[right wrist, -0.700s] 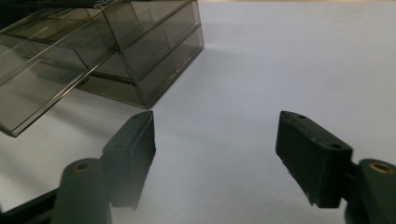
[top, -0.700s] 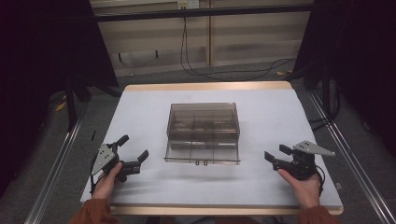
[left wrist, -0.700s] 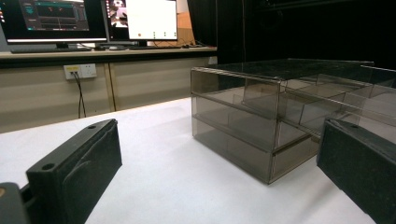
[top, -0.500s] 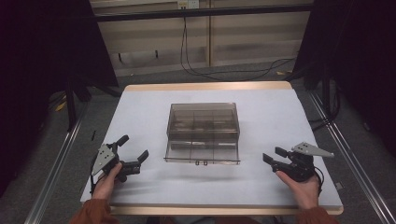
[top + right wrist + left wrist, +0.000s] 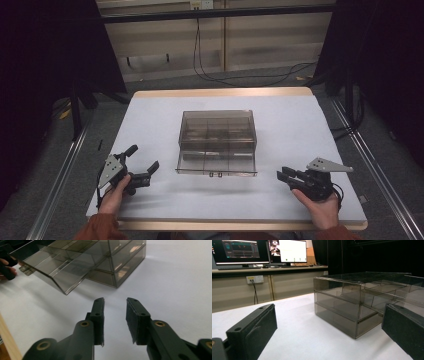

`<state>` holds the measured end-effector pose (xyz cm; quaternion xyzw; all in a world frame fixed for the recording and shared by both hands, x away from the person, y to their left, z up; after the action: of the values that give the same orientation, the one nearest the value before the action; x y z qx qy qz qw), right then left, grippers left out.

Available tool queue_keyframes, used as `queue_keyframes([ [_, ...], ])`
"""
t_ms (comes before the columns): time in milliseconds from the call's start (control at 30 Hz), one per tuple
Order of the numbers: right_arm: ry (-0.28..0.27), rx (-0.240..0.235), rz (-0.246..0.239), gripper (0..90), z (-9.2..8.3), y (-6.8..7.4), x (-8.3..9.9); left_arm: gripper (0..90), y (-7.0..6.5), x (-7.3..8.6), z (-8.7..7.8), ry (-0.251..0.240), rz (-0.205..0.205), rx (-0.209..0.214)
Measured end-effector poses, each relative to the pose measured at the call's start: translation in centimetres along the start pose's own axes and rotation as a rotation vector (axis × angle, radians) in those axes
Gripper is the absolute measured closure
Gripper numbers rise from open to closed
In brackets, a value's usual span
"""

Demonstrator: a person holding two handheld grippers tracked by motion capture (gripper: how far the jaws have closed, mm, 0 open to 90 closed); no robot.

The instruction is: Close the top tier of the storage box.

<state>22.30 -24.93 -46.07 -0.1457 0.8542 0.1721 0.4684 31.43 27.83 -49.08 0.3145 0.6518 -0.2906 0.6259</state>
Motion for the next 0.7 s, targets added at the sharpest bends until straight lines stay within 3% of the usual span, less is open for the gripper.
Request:
queue_keyframes([
  [333,0.025,-0.099,-0.022,88.4,-0.1,1.9,0.4,0.0,-0.1,0.0,0.0,-0.008,-0.005,-0.005],
  [700,0.060,-0.196,-0.073,90.0,0.5,4.5,0.6,0.0,0.0,0.0,0.0,-0.003,0.004,-0.005],
])
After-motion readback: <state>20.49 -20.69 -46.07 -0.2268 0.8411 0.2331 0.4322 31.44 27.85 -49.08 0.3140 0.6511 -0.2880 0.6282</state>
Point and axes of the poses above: each handheld gripper's, and its own axes: z roughly forward along the jaws, x roughly out of its underside, y roughly to its left, the point moved 1 cm from there along z, roughly forward along the jaws, and after that the axes turned 8 degrees about x, right-handed, at the moved point
